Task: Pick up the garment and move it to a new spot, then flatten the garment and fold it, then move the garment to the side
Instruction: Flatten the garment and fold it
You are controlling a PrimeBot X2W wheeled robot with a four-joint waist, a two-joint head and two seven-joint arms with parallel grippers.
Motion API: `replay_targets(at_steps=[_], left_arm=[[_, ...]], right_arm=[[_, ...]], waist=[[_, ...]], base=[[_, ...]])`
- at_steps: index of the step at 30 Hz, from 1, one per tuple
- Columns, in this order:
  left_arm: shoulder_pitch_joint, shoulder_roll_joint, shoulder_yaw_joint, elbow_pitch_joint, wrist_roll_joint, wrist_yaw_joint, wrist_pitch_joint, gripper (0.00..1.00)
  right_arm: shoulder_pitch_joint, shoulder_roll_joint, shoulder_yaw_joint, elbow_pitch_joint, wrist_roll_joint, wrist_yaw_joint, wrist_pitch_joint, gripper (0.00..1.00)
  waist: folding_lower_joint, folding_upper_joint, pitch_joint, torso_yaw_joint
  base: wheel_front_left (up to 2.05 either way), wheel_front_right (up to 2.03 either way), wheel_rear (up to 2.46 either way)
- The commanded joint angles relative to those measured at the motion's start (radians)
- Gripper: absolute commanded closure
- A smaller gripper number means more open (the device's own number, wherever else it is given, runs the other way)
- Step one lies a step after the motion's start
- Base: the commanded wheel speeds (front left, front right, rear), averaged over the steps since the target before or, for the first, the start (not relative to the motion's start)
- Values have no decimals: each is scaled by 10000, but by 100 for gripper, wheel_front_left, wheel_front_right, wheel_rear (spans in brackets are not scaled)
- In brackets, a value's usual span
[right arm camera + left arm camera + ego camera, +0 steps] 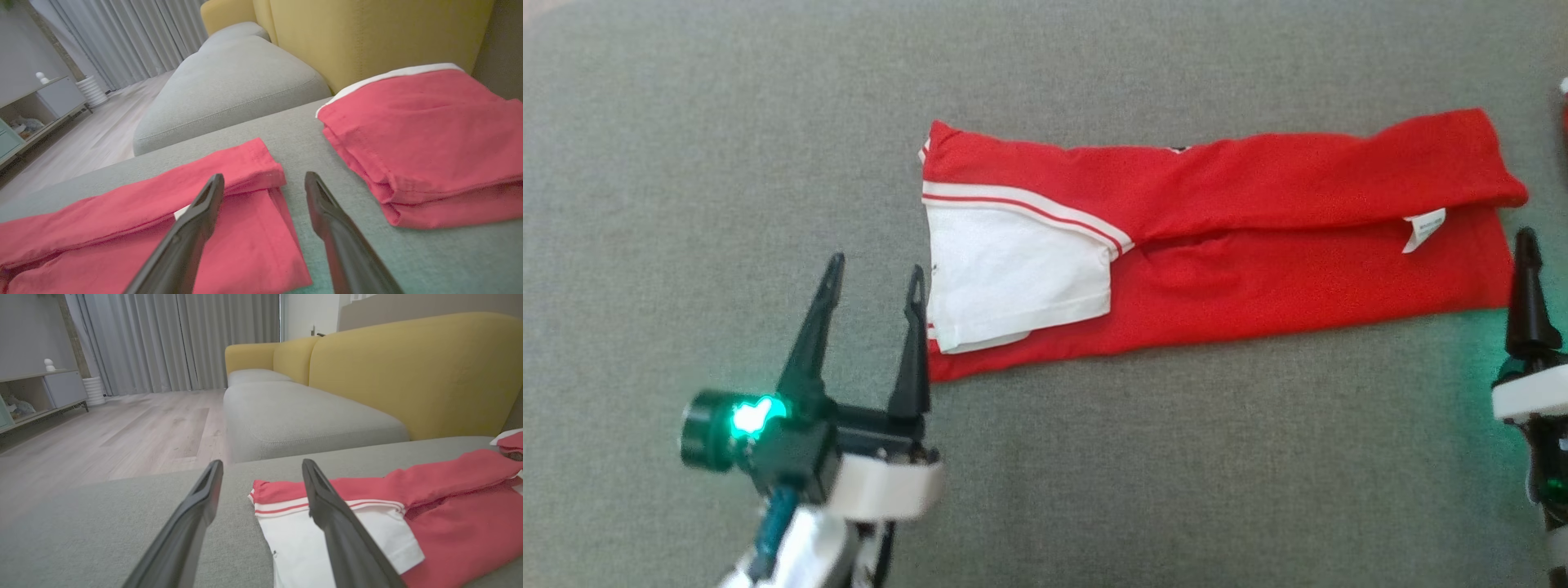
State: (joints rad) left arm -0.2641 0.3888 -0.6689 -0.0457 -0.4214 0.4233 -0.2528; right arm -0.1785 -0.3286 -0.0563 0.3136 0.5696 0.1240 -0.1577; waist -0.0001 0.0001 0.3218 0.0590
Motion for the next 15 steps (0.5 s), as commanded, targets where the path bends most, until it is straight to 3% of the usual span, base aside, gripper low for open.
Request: replay_targets(at_steps=[1, 7, 15], left_arm=[[24, -64, 624, -434, 298, -6, -88, 0], [990, -1195, 1511, -802, 1532, -764, -88, 0], [1291, -2210, 2285, -719, 2366, -1885, -89, 0]], right_arm=[[3, -137, -65, -193, -127, 67, -9, 0], [-759, 171, -803, 758, -395, 67, 564, 0], [-1900, -21, -1254, 2281, -887, 67, 921, 0]], waist=[[1, -1, -150, 10], [1, -1, -199, 377], [1, -1, 10, 928]], base=[[0, 0, 0], [0, 0, 0], [0, 0, 0]])
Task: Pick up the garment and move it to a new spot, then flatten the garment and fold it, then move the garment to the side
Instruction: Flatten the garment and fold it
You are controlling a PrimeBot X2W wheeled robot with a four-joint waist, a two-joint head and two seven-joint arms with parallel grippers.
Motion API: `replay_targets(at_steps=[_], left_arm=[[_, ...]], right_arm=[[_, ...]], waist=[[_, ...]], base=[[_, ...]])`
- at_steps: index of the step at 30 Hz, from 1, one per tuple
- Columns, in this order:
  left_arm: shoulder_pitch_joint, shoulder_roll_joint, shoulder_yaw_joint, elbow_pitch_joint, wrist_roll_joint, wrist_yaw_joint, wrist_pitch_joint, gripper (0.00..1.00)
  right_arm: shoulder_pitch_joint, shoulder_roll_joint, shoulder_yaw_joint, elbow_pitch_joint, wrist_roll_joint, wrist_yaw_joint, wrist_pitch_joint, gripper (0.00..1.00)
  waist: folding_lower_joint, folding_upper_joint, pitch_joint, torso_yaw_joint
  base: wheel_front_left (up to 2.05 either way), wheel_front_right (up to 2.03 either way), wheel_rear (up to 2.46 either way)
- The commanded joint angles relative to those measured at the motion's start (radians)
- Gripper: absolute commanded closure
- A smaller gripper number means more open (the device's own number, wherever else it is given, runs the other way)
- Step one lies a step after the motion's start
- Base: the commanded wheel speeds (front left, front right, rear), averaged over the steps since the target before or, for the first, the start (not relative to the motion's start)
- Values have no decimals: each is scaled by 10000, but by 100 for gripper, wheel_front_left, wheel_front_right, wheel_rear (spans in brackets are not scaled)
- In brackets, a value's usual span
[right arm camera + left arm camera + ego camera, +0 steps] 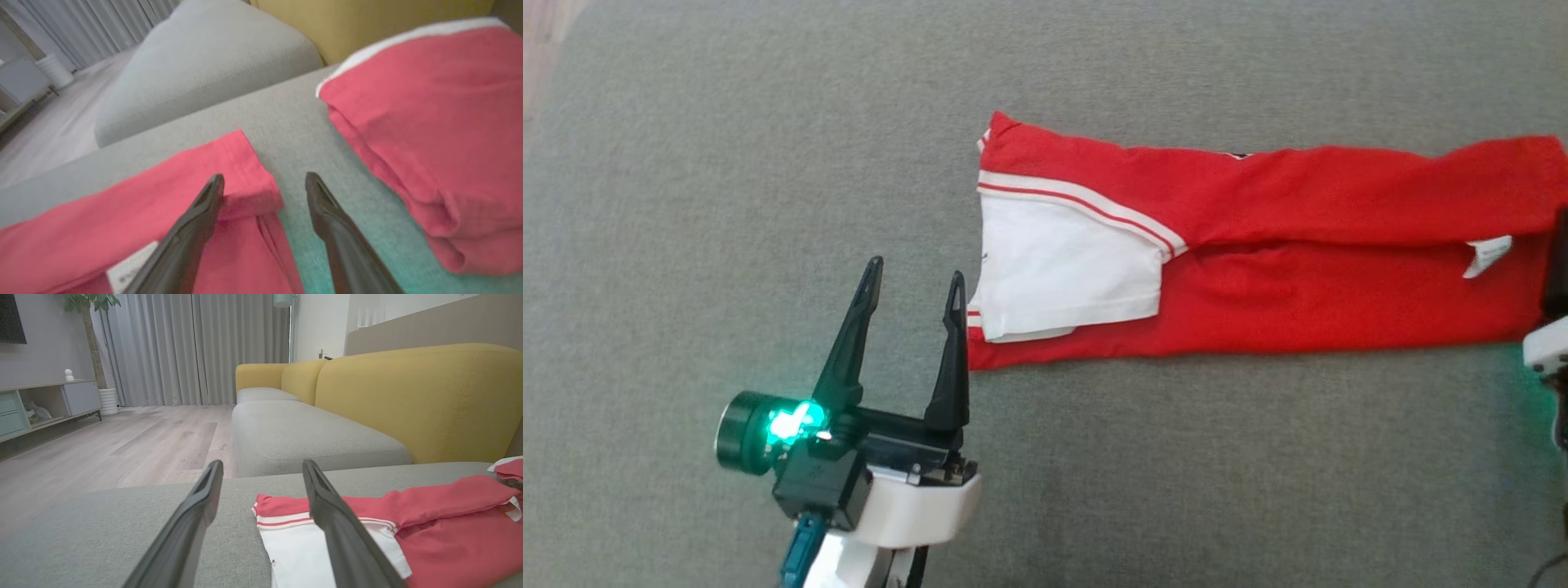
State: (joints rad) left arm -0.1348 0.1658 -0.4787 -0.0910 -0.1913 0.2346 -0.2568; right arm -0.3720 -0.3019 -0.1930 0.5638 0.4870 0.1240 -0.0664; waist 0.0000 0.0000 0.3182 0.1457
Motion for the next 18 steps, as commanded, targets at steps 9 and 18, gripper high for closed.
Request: replay_targets(at_steps=[9, 18], left_arm=[[227, -599, 1205, -212, 608, -754, -49, 0], [337, -890, 1760, -345, 944, -1167, -49, 0]], right_arm=[[-285, -154, 407, 1059, 8, 67, 1257, 20], [-194, -140, 962, 676, 690, 67, 1026, 100]], waist=[[0, 0, 113, 86], [0, 0, 146, -339]], base=[[0, 0, 0], [0, 0, 0]])
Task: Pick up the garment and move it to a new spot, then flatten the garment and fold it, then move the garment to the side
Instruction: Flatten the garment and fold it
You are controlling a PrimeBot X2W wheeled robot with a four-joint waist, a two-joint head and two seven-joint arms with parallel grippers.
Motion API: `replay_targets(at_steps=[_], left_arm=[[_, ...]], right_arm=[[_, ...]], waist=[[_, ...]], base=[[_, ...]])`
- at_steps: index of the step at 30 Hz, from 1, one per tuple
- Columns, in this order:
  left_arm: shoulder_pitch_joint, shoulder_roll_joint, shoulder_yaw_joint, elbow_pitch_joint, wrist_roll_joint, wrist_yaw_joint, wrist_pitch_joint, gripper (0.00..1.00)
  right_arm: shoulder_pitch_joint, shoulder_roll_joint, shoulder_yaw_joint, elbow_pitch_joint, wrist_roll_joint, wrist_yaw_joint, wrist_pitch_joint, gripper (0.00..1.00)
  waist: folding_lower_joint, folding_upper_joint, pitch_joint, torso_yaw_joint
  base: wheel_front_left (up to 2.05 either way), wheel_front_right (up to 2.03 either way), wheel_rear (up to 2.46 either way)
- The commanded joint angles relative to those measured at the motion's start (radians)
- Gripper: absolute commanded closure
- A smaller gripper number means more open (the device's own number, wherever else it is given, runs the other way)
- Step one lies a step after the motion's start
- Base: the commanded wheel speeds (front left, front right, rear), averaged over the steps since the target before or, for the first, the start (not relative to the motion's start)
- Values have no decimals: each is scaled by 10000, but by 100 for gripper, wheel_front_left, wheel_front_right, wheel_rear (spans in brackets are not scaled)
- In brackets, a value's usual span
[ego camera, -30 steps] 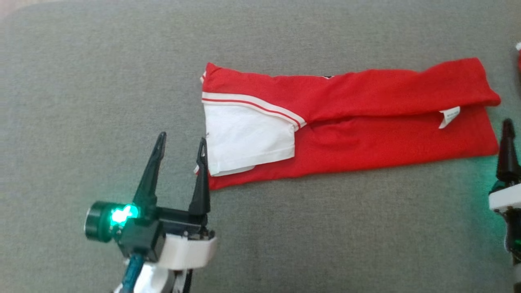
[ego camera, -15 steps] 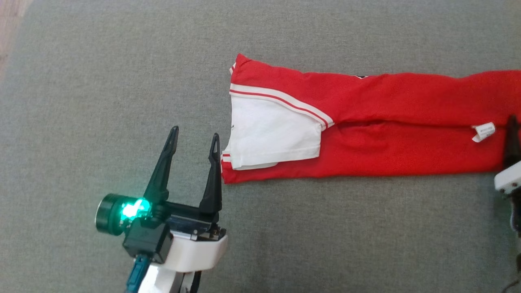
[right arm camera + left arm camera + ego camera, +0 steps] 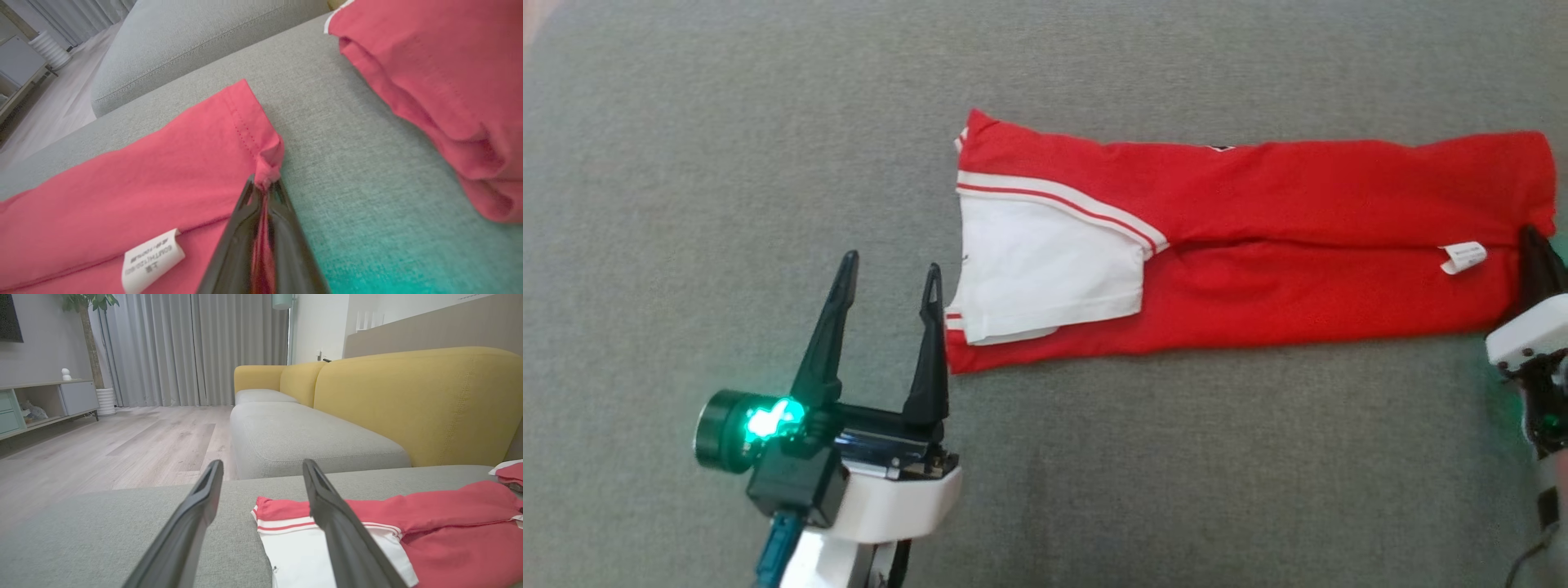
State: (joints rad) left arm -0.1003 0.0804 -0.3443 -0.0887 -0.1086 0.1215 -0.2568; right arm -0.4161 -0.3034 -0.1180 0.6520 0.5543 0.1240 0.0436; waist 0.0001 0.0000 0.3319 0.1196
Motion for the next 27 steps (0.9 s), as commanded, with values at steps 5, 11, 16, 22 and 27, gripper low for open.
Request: replay_targets(at_steps=[5, 11, 16, 22, 27], left_arm=[[53, -123, 611, -349, 194, -299, -49, 0], [62, -183, 853, -370, 294, -511, -49, 0], [152, -221, 913, -291, 364, -656, -49, 0], [212, -258, 879, -195, 392, -784, -49, 0], [258, -270, 840, -118, 484, -931, -49, 0]], right_arm=[[284, -564, 138, -554, 37, 67, -686, 100], [130, -1273, -666, -1223, -104, 67, -532, 100], [22, -1465, -1013, -2474, -165, 67, 42, 100], [178, -648, -865, -4840, 58, 67, 1043, 100], [441, 809, -307, -6828, -173, 67, 1817, 100]], waist=[[-1, 0, -9, -480], [-1, 0, -124, -926], [-1, 0, -319, -1153], [-1, 0, -559, -1158], [-1, 0, -765, -951]], base=[[0, 0, 0], [0, 0, 0], [0, 0, 0], [0, 0, 0], [0, 0, 0]])
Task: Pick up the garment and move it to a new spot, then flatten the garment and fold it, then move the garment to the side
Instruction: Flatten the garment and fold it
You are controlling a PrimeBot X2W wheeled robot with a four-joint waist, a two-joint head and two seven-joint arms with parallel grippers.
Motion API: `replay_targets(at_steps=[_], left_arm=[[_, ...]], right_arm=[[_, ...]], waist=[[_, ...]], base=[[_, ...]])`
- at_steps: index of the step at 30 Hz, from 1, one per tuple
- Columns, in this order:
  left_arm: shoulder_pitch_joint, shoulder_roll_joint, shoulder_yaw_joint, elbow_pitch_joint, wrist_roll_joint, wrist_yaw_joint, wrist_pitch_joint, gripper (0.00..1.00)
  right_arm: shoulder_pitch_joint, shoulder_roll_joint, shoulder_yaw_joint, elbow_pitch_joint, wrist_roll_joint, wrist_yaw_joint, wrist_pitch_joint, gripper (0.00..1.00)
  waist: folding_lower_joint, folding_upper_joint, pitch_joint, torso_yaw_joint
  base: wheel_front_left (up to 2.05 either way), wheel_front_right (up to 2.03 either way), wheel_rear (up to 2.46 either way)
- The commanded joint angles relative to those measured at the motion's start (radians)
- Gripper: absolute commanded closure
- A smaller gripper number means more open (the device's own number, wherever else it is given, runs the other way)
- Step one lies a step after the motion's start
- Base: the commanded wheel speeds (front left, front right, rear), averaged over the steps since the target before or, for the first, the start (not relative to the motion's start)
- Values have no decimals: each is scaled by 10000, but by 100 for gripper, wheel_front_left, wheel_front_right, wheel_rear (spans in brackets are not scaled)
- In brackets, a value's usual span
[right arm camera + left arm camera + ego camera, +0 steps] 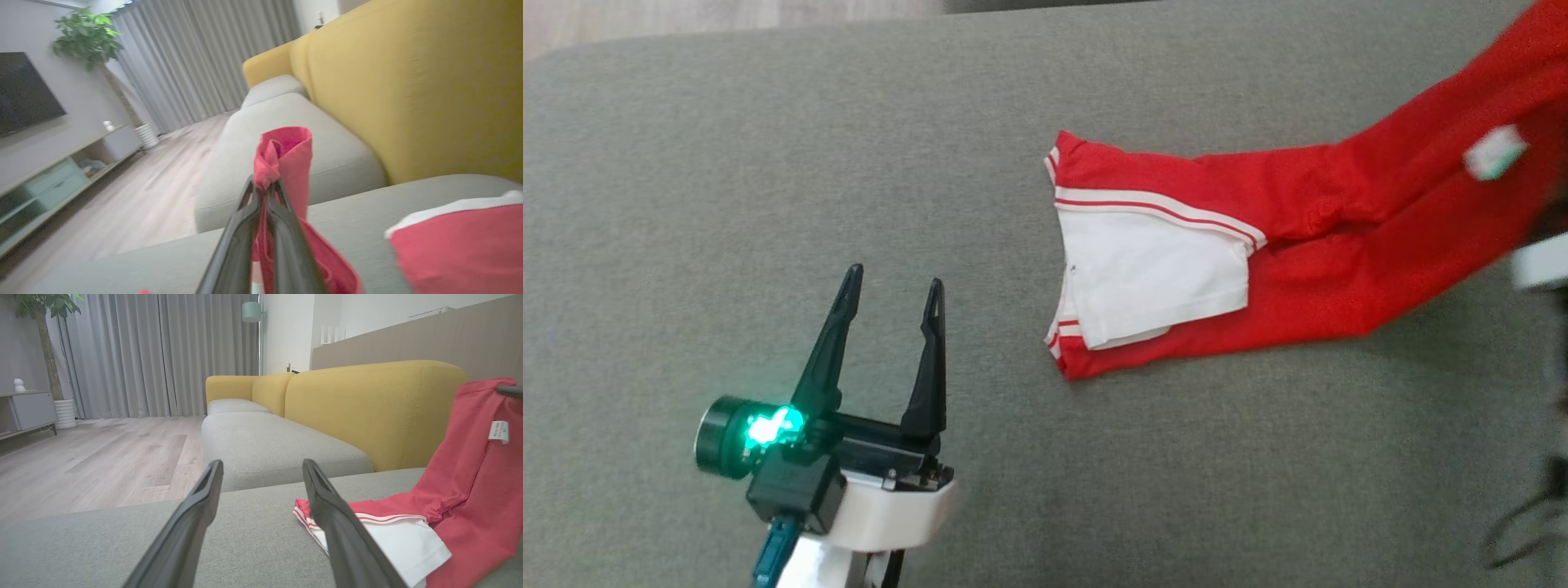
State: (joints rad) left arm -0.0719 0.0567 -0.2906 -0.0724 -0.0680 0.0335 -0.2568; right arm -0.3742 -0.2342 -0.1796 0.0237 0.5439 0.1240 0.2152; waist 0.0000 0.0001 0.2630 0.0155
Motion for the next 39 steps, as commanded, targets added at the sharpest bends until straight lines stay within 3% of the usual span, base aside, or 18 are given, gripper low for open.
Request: replay_targets(at_steps=[1, 5, 9, 22, 23, 24, 25, 32, 36, 39], left_arm=[[-6, -34, 308, -267, 98, -70, -49, 0], [46, -39, 275, -218, 205, -139, -49, 0], [60, -42, 184, -157, 348, -157, -49, 0], [10, -58, -153, -35, 291, -143, -49, 0], [-7, -58, -166, -25, 291, -138, -49, 0], [-25, -59, -168, -19, 280, -126, -49, 0], [-44, -59, -189, -8, 268, -129, -49, 0], [20, -62, -157, 4, 185, -30, -49, 0], [229, -62, 79, -4, 8, 82, -49, 0], [409, -63, 311, -4, -312, 204, -49, 0]], right_arm=[[84, 445, 545, -892, -127, 67, 258, 100], [303, 1430, 1488, -1696, -266, 67, 600, 100], [572, 1785, 2517, -1509, -222, 67, 410, 100], [-50, 1838, 5913, 2653, 1493, 67, -2586, 100], [-186, 1838, 6058, 2992, 1597, 67, -2839, 86], [-318, 1838, 6176, 3334, 1736, 67, -3092, 60], [-441, 1838, 6280, 3656, 1913, 67, -3341, 0], [-1033, 1839, 7073, 4454, 2621, 67, -4179, 0], [-1098, 1826, 6622, 4438, 1848, 67, -4475, 0], [-735, 1471, 5955, 3967, 1447, 67, -4646, 0]], waist=[[0, -1, -110, 130], [0, -1, -271, 364], [0, -1, -400, 600], [0, -1, -367, 1506], [0, -1, -345, 1573], [0, -1, -334, 1617], [0, -1, -325, 1679], [0, -1, -384, 1754], [0, -1, -628, 1529], [0, -1, -843, 1291]], base=[[0, 0, 0], [0, 0, 0], [0, 0, 0], [0, 0, 0], [0, 0, 0], [0, 0, 0], [0, 0, 0], [0, 0, 0], [0, 0, 0], [0, 0, 0]])
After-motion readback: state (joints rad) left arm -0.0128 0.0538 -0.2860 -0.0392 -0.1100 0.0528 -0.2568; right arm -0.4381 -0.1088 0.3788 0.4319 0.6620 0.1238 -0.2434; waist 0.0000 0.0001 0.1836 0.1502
